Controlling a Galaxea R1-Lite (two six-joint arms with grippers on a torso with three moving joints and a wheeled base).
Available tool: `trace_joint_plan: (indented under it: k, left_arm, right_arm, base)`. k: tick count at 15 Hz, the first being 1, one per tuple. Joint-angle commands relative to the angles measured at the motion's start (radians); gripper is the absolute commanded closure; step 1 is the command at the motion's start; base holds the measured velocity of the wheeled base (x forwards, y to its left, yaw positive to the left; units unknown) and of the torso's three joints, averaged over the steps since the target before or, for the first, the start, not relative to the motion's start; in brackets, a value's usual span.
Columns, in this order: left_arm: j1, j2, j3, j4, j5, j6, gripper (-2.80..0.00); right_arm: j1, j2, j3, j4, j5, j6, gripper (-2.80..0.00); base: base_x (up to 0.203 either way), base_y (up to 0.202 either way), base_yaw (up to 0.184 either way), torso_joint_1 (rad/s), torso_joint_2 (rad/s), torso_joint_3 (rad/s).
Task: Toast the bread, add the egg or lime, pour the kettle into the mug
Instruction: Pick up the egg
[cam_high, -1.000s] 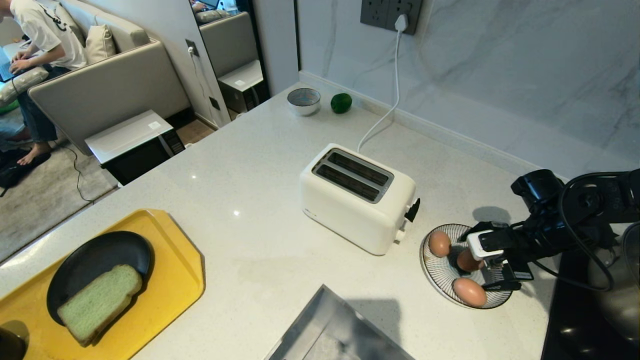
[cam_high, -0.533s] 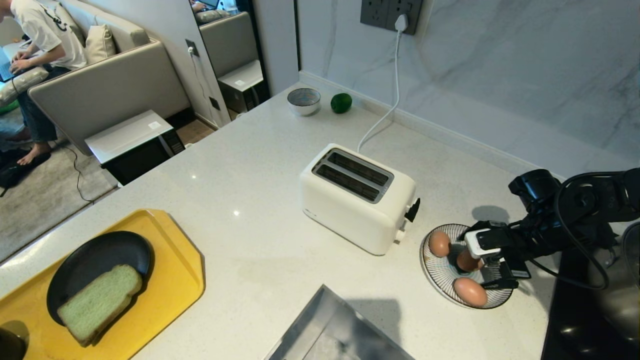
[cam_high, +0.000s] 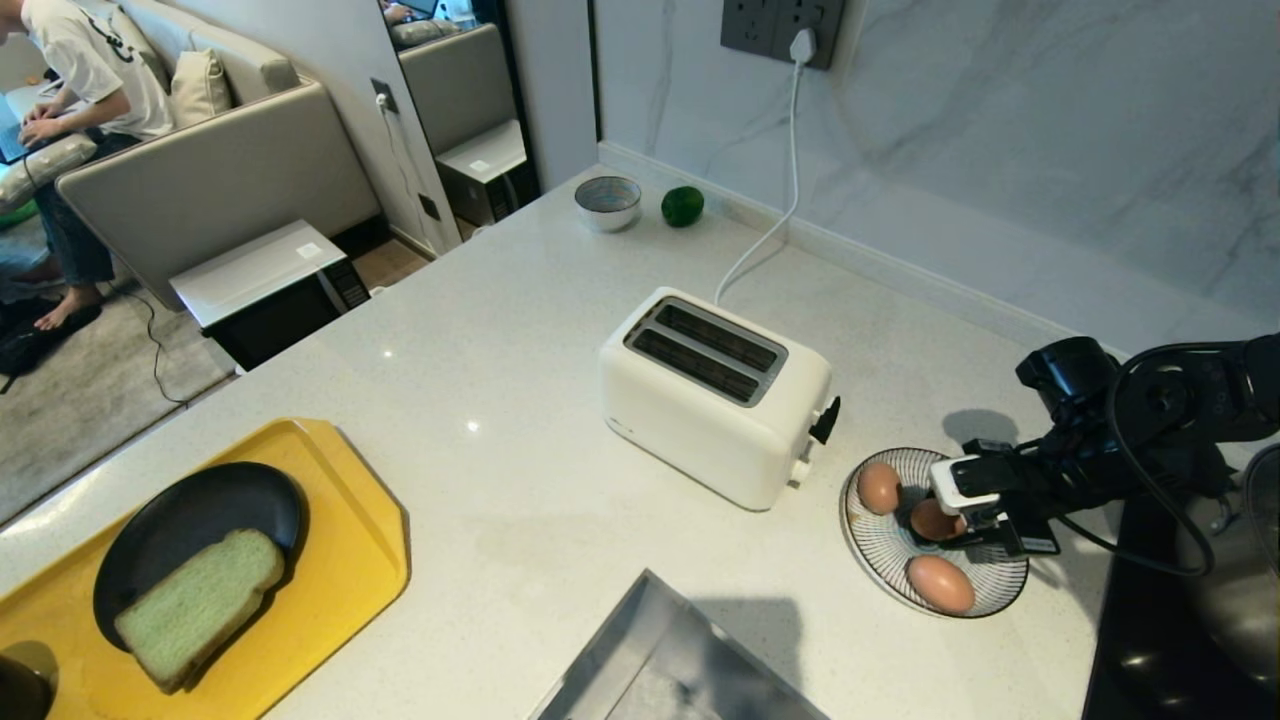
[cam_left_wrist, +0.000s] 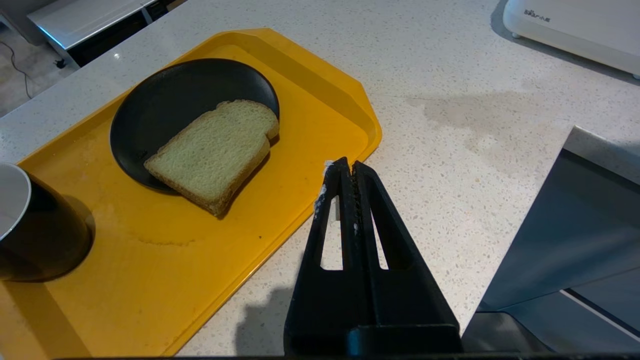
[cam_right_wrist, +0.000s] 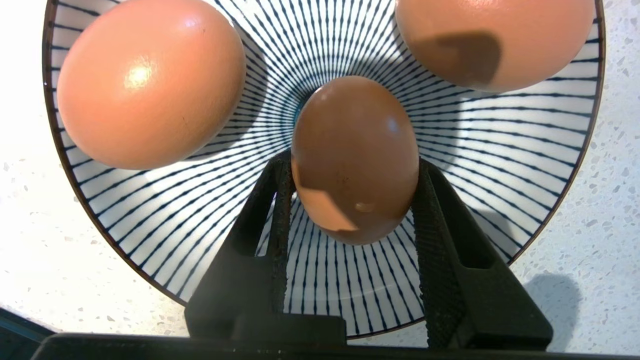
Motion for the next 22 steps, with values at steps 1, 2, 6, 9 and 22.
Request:
trace_joint_plan:
  k: [1, 2, 6, 9, 22]
  left_arm:
    - [0.000, 0.001, 0.000, 0.000, 0.000, 0.000, 0.00]
    - [0.000, 0.001, 0.000, 0.000, 0.000, 0.001, 0.00]
    - [0.000, 0.001, 0.000, 0.000, 0.000, 0.001, 0.00]
    - [0.000, 0.001, 0.000, 0.000, 0.000, 0.000, 0.00]
    - [0.000, 0.001, 0.000, 0.000, 0.000, 0.001, 0.00]
  right_arm:
    - [0.000, 0.001, -0.001, 0.003, 0.003, -0.011, 0.00]
    - [0.000, 0.001, -0.001, 0.003, 0.003, -0.011, 0.00]
    - [-0.002, -0.005, -0.003, 0.003, 0.003, -0.010, 0.00]
    - [-0.005, -0.018, -0.003, 0.003, 0.003, -0.011, 0.00]
    - [-0.045, -0.078, -0.004, 0.004, 0.004, -0.007, 0.00]
  base:
    - [0.000, 0.000, 0.000, 0.000, 0.00, 0.000]
    - [0.000, 0.000, 0.000, 0.000, 0.00, 0.000]
    - [0.000, 0.000, 0.000, 0.000, 0.00, 0.000]
    - [0.000, 0.000, 0.000, 0.000, 0.00, 0.000]
    - [0.000, 0.000, 0.000, 0.000, 0.00, 0.000]
